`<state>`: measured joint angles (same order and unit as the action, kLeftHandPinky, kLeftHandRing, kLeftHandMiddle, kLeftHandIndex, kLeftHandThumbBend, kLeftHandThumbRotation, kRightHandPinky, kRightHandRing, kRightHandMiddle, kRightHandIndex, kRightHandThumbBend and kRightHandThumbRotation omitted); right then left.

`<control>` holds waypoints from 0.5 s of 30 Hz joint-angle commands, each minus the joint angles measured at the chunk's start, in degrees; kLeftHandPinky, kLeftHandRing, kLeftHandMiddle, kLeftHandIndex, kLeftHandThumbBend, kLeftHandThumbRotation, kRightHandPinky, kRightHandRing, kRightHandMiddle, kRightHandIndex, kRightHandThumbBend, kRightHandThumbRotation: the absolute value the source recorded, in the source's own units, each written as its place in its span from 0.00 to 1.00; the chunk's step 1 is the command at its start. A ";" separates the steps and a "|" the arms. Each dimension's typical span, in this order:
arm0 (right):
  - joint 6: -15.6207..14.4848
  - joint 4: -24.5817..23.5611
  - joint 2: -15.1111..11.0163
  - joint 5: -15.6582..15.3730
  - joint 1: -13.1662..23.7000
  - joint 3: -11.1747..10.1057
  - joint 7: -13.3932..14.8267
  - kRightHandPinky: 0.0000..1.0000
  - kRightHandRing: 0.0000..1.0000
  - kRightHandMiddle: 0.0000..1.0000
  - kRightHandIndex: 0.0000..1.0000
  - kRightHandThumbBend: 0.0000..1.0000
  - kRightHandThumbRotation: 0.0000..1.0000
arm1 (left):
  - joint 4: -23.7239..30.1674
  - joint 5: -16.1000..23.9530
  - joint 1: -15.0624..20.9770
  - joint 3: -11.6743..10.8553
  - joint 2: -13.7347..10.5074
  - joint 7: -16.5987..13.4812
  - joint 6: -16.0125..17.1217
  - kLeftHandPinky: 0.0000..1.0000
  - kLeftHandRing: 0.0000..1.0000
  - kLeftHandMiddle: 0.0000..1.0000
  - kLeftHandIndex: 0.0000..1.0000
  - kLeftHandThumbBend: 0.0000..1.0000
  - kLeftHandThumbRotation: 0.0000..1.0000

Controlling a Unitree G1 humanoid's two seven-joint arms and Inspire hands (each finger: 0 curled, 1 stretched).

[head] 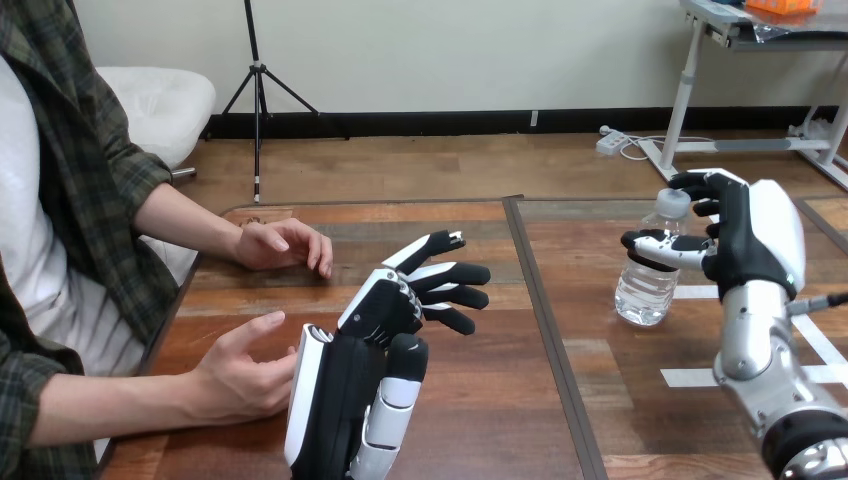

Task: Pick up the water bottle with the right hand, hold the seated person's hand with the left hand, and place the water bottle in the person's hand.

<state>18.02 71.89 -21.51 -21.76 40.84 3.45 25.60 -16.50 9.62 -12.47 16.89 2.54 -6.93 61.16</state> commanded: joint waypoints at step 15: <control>-3.78 -0.98 -3.74 -7.73 4.35 7.70 1.35 0.77 0.76 0.77 0.75 0.80 0.00 | 0.98 -0.06 -1.31 -0.13 2.16 -0.58 0.40 0.51 0.62 0.68 0.78 0.54 1.00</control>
<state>14.84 71.88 -24.59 -28.13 41.48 9.26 26.81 -16.50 9.64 -12.47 16.89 2.54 -7.24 61.16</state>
